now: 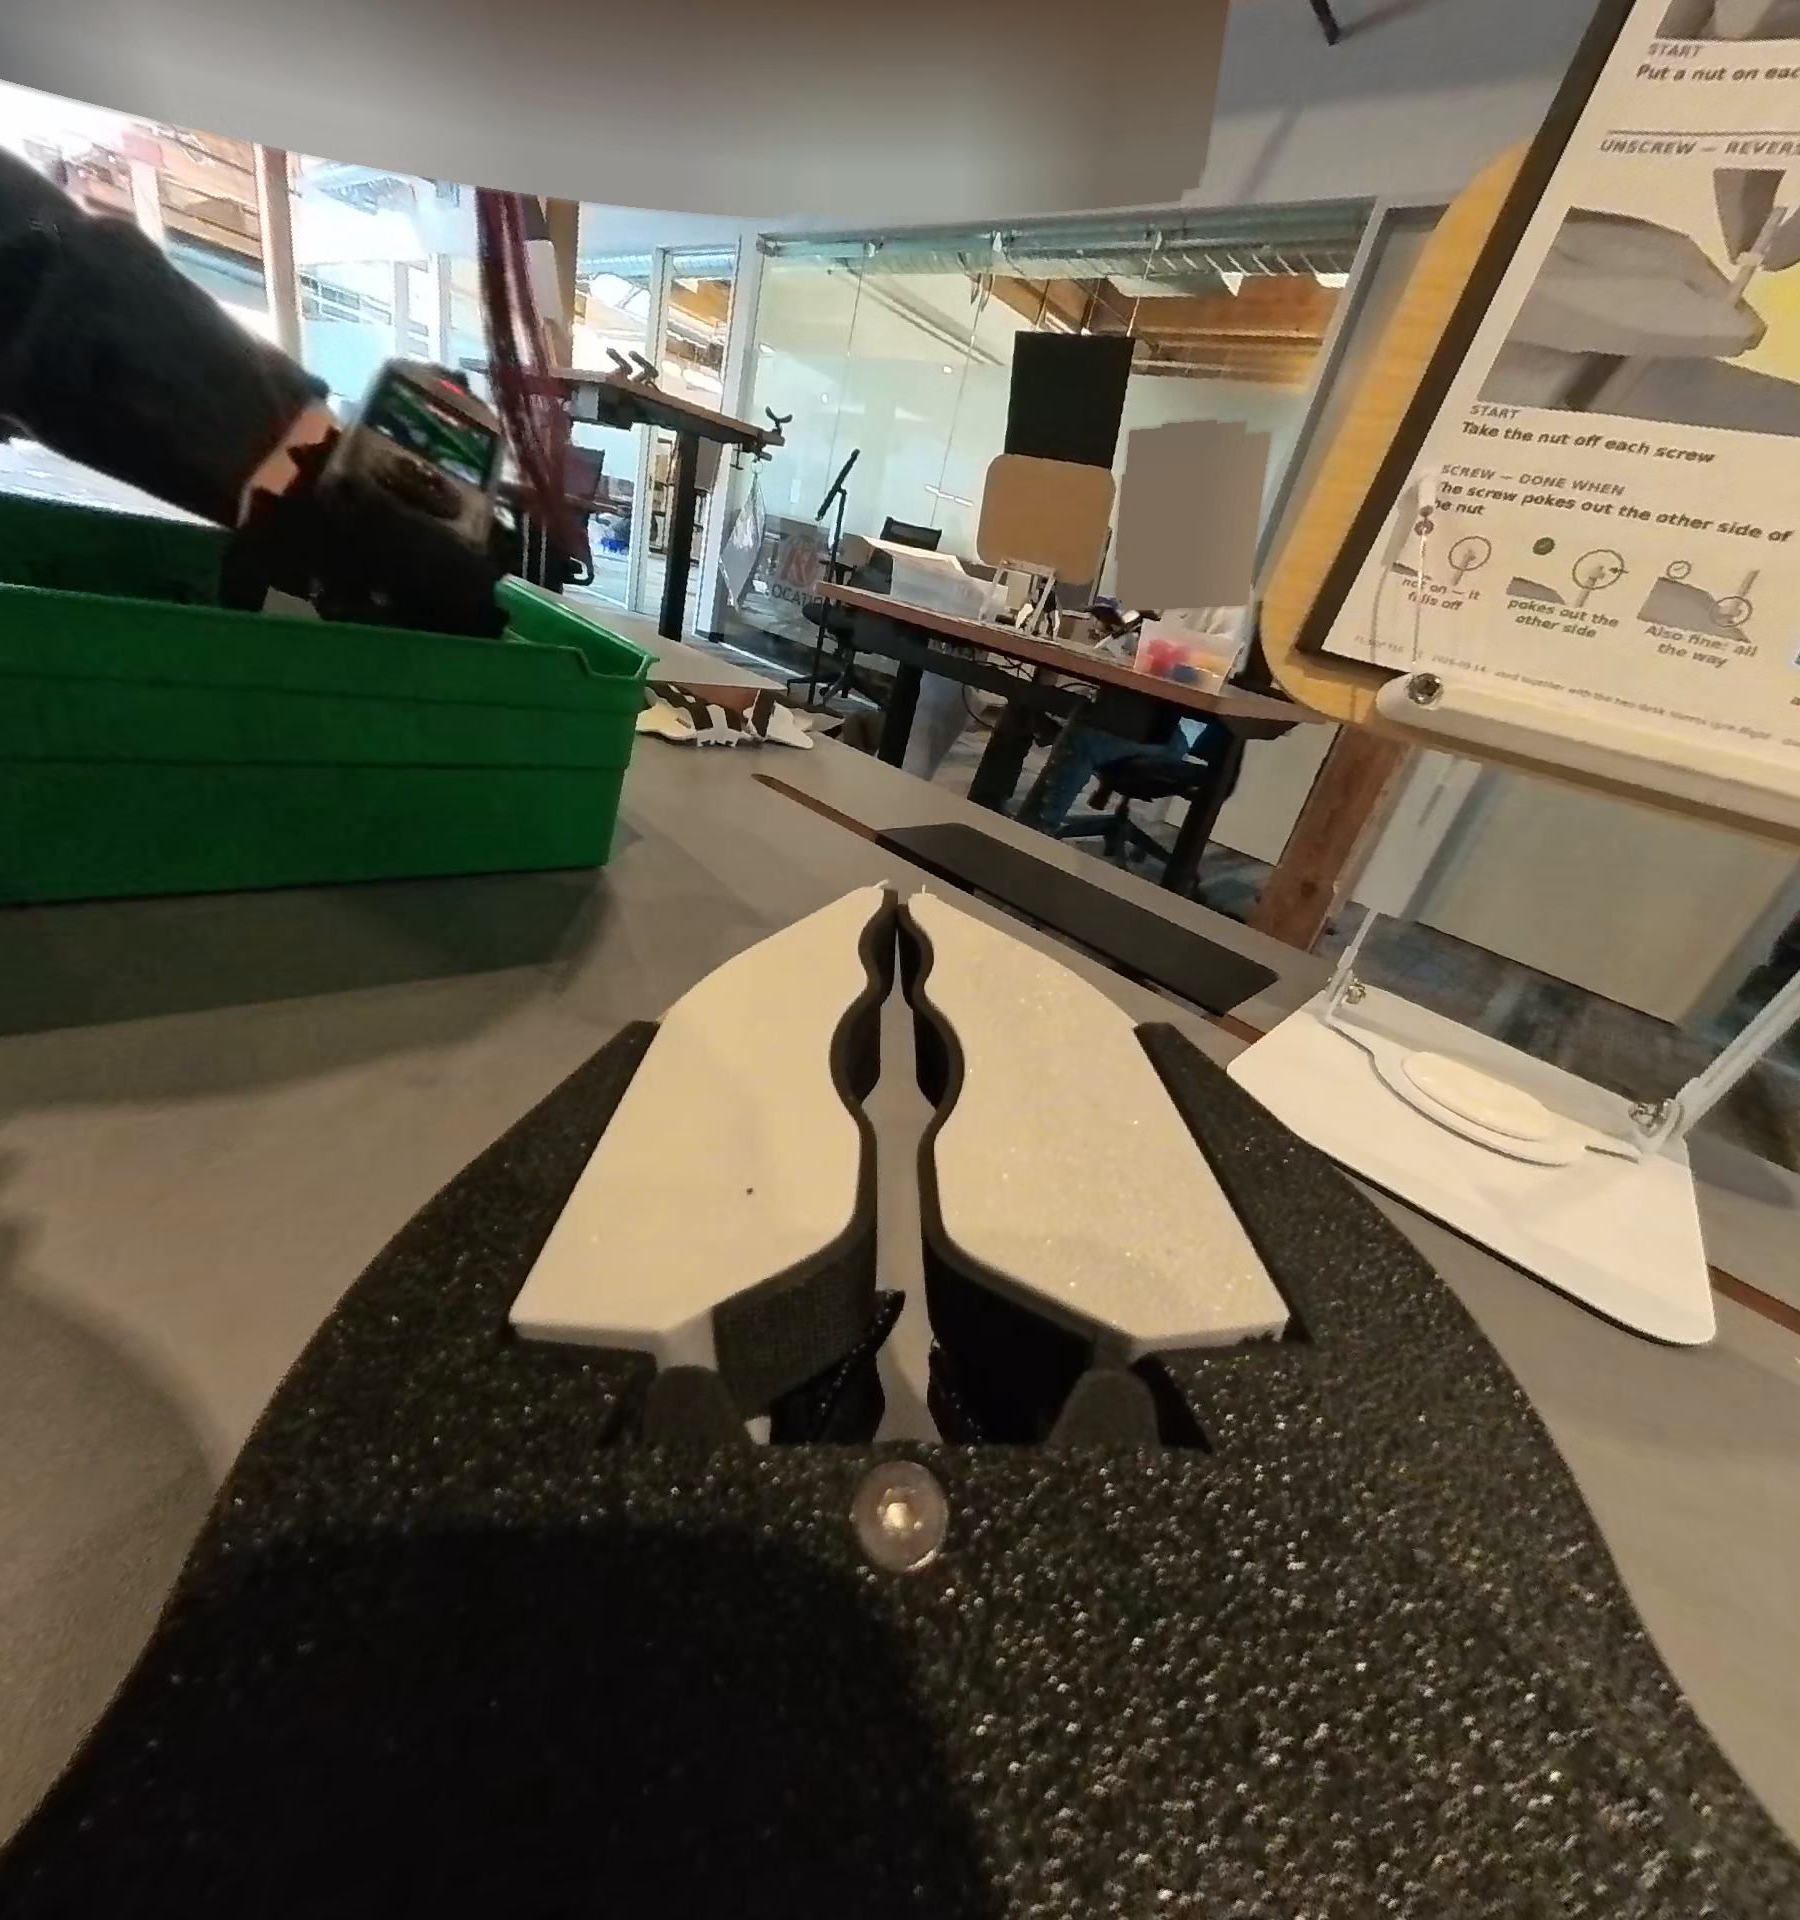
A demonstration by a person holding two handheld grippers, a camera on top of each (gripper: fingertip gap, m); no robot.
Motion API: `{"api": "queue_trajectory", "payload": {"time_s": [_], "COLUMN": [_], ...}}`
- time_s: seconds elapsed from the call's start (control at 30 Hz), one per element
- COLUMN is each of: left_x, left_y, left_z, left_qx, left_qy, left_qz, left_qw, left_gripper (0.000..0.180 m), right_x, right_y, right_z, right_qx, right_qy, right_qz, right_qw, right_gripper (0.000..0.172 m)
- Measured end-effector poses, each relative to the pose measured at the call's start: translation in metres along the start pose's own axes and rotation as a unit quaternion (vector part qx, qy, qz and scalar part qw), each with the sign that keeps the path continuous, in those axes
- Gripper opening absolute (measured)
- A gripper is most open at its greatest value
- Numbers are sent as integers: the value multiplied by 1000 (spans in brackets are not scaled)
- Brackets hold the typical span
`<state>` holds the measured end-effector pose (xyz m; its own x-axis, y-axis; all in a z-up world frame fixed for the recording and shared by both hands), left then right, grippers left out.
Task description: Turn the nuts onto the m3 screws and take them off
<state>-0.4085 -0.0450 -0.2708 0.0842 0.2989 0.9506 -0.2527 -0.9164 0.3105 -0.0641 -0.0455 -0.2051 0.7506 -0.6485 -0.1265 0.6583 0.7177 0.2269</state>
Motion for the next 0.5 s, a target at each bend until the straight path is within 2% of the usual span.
{"api": "queue_trajectory", "payload": {"time_s": [0.1, 0.17, 0.23, 0.37, 0.5], "left_x": [0, 1, 2, 3, 4], "left_y": [0, -3, -7, -3, -4], "left_z": [-1, -1, -5, -8, -8], "left_qx": [-22, -26, -27, -7, -17], "left_qy": [8, 13, 8, 28, 25], "left_qz": [27, 61, 96, 74, 74], "left_qw": [999, 998, 995, 997, 997], "left_gripper": [6, 8, 2, 19, 25], "right_x": [0, 0, 0, 0, 0], "right_y": [0, 0, 0, 0, 0], "right_z": [0, 0, 0, 0, 0], "right_qx": [-1, -1, -1, 0, 1], "right_qy": [1, 1, 0, -1, -1], "right_qz": [0, 0, 0, 1, 2], "right_qw": [1000, 1000, 1000, 1000, 1000], "right_gripper": [0, 0, 0, 0, 0]}}
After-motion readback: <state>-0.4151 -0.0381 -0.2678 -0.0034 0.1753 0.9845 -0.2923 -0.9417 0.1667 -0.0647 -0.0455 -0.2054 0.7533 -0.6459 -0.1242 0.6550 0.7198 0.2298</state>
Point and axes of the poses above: each gripper's, where its closed fingertips meet, x back along the fingers, z out of its top, y = z × x across the jaws, the point moved 4 cm from there along x, back along the fingers
